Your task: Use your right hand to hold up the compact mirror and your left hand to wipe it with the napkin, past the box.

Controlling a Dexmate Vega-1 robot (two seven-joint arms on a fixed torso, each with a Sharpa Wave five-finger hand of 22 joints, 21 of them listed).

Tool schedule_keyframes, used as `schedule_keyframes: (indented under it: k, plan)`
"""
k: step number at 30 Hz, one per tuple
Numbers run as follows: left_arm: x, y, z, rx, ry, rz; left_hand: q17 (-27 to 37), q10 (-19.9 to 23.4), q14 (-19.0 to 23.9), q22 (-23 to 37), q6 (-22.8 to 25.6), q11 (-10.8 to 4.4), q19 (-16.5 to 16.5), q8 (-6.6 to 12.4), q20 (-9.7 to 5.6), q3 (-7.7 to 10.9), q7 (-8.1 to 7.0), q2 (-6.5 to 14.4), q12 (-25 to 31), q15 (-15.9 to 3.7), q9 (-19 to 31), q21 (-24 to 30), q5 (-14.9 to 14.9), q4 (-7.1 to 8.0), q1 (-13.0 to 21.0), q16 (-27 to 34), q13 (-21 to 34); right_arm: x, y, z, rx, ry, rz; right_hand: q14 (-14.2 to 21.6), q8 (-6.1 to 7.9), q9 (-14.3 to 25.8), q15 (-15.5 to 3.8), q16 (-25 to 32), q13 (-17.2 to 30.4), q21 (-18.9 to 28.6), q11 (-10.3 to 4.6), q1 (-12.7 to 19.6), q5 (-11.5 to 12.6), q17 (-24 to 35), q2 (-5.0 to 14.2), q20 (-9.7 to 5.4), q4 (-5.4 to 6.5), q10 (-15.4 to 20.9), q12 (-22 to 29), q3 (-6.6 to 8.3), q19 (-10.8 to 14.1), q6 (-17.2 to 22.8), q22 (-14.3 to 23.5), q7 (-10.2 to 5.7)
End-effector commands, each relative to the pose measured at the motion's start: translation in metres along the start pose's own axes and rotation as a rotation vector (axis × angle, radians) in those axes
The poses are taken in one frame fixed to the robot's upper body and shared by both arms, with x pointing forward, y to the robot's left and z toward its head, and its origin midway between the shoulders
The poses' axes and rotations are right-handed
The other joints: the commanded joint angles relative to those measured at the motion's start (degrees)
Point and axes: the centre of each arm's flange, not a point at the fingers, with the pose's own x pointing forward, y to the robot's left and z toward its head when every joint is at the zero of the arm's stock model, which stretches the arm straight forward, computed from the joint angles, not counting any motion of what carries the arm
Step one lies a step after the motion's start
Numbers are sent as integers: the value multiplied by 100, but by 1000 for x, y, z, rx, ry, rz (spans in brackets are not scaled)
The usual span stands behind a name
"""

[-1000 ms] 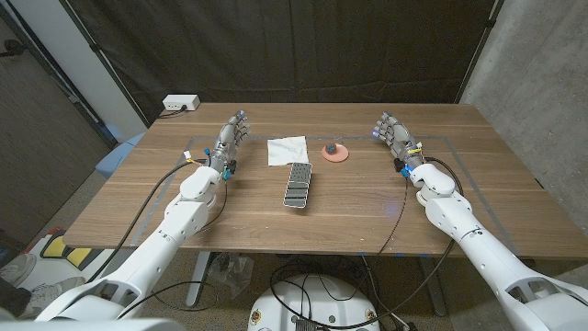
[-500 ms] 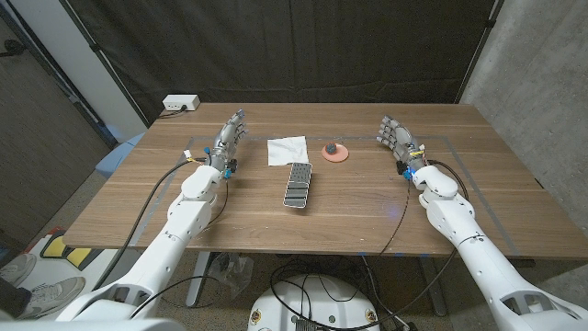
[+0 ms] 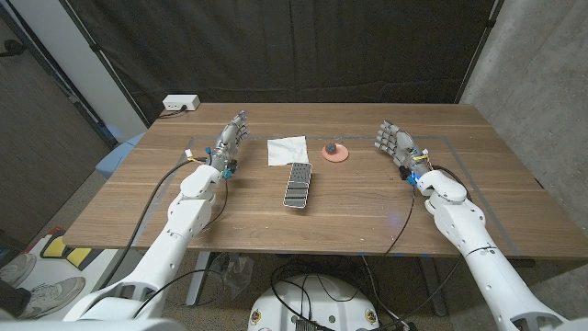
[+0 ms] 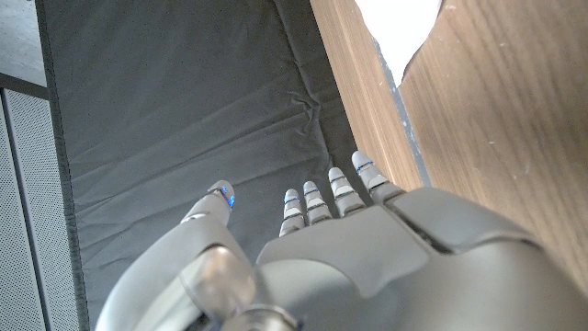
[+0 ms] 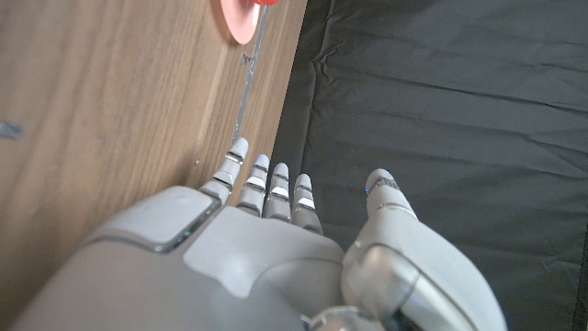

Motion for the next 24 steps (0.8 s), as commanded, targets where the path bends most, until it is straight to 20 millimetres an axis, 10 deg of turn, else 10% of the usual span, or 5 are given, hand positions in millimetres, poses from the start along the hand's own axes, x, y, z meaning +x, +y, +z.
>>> schedule_keyframes:
  k: [1, 24]
  plan:
    - [3, -2, -3, -8, 12, -52, 29, -48, -6, 14, -39, -24, -5, -31, -5, -21, -14, -3, -11, -150, 14, -22, -16, 13, -48, -1, 9, -27, 12, 8, 51, 17, 58, 95, -1, 6, 15, 50, 13, -8, 12, 8, 44, 11, 40, 22, 22, 64, 47, 21, 63, 67, 17, -21]
    - [-2, -5, -6, -17, 5, -116, 24, -49, -36, 19, -23, 1, -4, -64, 13, -27, -18, 11, -4, -126, 10, -31, -49, 37, -67, 4, 8, -86, 44, 15, 109, 81, 137, 780, 6, -3, 25, 202, 13, 101, 97, -55, 72, 10, 46, 16, 134, 615, 202, 105, 488, 310, 33, 22]
